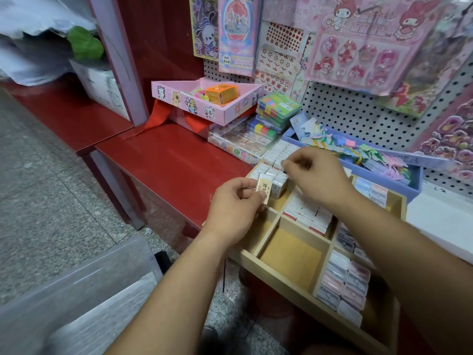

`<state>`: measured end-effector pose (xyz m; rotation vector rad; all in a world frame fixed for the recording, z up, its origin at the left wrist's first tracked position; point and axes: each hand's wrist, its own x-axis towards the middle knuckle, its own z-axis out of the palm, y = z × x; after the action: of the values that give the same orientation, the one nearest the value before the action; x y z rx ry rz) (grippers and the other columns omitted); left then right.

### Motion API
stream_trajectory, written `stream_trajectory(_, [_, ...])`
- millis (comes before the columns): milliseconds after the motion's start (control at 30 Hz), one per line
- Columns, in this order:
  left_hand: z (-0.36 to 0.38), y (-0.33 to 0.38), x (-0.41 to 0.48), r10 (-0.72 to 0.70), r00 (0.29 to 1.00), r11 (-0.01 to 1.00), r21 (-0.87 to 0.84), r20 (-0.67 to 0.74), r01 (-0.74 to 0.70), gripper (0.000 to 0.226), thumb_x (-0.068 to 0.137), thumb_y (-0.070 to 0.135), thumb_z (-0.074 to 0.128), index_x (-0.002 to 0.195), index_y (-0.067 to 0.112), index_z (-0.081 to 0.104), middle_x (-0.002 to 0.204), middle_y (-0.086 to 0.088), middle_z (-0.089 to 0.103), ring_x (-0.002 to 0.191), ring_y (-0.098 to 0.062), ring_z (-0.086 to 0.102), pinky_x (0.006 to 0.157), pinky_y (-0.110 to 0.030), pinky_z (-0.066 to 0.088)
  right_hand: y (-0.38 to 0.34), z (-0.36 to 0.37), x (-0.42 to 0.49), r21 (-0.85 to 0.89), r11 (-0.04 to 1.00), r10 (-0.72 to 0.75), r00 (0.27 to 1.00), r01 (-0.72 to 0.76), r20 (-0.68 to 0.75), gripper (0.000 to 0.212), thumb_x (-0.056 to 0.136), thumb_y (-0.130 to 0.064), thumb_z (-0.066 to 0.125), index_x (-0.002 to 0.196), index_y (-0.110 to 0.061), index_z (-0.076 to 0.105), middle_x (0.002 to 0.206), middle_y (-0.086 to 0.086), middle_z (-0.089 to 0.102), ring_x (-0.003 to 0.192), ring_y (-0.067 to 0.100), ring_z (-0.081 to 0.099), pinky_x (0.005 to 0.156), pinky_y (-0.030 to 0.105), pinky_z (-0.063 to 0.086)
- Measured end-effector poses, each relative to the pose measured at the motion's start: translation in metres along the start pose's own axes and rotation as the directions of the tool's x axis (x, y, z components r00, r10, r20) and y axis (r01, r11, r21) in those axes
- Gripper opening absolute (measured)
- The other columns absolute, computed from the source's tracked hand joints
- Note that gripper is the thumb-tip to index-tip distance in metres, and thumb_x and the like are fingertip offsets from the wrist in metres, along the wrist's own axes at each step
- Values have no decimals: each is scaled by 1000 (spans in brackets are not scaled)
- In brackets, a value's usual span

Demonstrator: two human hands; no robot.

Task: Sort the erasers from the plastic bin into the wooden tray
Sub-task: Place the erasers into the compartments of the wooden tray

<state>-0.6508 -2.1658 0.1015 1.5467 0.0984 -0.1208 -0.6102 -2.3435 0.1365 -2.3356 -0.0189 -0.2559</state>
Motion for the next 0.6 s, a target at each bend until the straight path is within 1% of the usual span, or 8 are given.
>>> stream_trajectory(33, [0,0,0,10,1000,1000,-3,15,-10,11,93,7,70,101,15,68,73,-2,68,71,-18,63,74,-39,51,-9,0,-9,99,995,-6,996,-3,87,13,94,-35,69,90,-24,72,84,-3,71,79,12,66,72,28,52])
stream_trajectory(100, [1,0,-1,36,998,999,6,48,-37,12,93,6,70,104,9,69,77,-8,68,72,-22,62,73,-40,51,-16,1,-24,180,983,-15,978,-24,210,7,92,-27,73,94,-21,74,84,3,73,68,9,64,68,24,52])
stream_trajectory(167, [2,-3,-3,72,994,996,40,86,-75,10,92,5,70,100,11,72,78,-10,68,71,-24,60,70,-43,52,-13,2,-35,176,984,-6,974,-35,225,6,90,-21,75,96,-21,72,84,8,72,60,9,59,62,30,50])
stream_trajectory(267, [-1,-5,-6,141,989,978,149,39,-145,9,94,13,69,96,22,72,80,-2,71,69,-25,65,73,-52,57,-2,-7,-43,165,985,36,990,-58,136,9,89,-21,77,94,-24,70,87,8,69,63,9,57,63,30,52])
stream_trajectory(333, [-9,-7,-3,282,958,895,374,-49,-245,9,93,22,66,99,27,71,90,8,72,81,-18,68,81,-43,58,9,-21,-44,159,982,97,995,-99,20,9,90,-22,76,94,-25,68,88,4,66,68,12,58,68,29,53])
stream_trajectory(400, [-17,-7,-2,378,923,795,536,-73,-283,14,92,24,62,104,28,69,100,11,66,93,-15,64,88,-40,54,24,-38,-42,131,980,165,981,-151,-105,8,92,-25,74,96,-26,67,90,2,66,75,17,62,74,36,55])
stream_trajectory(500, [-21,-8,-2,361,931,692,683,-51,-231,28,93,25,60,120,22,65,114,4,57,111,-21,56,101,-43,47,44,-62,-42,55,976,218,945,-211,-242,10,94,-29,71,102,-25,66,86,-5,63,77,19,63,72,39,54])
stream_trajectory(600, [-18,-8,-4,323,945,653,736,-60,-177,36,94,27,57,129,18,60,124,-2,56,118,-25,51,102,-40,44,54,-74,-46,33,973,227,937,-227,-264,11,95,-24,69,104,-19,66,82,-5,58,68,16,58,62,34,54])
